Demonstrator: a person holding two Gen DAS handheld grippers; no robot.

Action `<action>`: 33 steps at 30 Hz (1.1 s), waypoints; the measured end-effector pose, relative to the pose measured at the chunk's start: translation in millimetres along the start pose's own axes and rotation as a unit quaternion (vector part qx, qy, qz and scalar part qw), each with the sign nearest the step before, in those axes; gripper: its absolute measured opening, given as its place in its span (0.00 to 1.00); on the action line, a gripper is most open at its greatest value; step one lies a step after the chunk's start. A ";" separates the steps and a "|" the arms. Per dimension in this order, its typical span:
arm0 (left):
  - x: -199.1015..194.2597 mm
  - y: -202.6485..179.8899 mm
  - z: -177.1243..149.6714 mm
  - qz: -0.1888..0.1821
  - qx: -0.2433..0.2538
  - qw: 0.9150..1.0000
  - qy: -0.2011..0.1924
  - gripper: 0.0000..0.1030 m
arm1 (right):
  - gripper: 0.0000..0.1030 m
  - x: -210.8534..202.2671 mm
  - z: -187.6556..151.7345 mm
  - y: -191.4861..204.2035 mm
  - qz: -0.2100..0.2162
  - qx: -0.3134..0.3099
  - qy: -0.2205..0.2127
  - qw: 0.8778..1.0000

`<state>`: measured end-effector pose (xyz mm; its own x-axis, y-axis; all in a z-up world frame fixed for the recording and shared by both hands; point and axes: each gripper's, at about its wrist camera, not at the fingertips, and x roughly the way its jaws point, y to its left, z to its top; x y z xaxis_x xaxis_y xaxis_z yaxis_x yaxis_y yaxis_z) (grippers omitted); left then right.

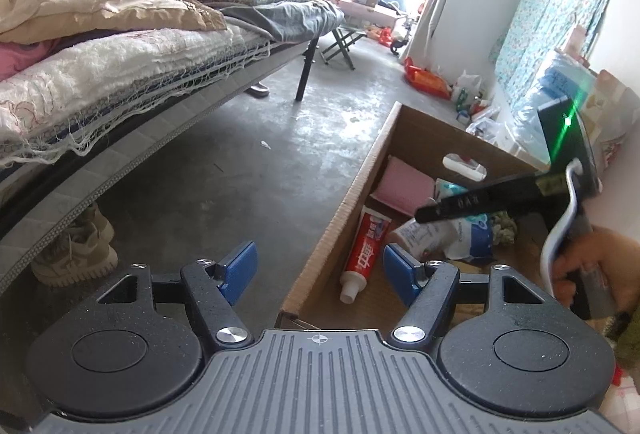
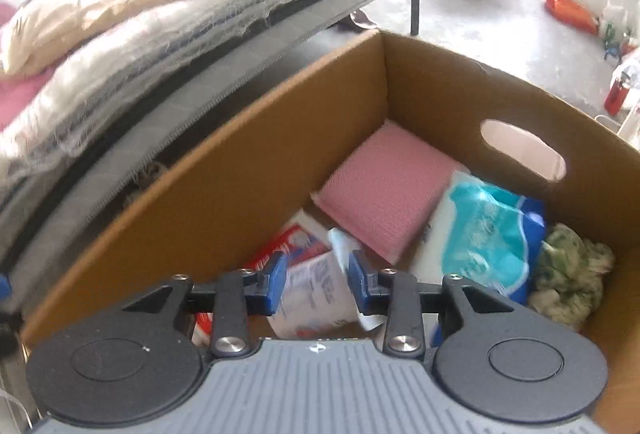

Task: Organize soft objects
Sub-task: 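Push the yogurt cup upright beside the toothpaste with the right gripper, then press the white yogurt cup down into the box with the right gripper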

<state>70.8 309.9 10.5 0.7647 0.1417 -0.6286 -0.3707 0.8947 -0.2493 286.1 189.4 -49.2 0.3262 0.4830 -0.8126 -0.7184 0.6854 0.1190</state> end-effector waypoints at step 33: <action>-21.0 24.2 -8.1 0.006 -0.021 1.000 -0.019 0.70 | 0.72 -10.8 -5.1 32.3 0.040 -0.091 -0.001 0.995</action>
<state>41.6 325.1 11.6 0.7790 0.1685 -0.6040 -0.4007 0.8747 -0.2727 256.2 203.6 -39.4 0.2657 0.5332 -0.8032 -0.8415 0.5347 0.0766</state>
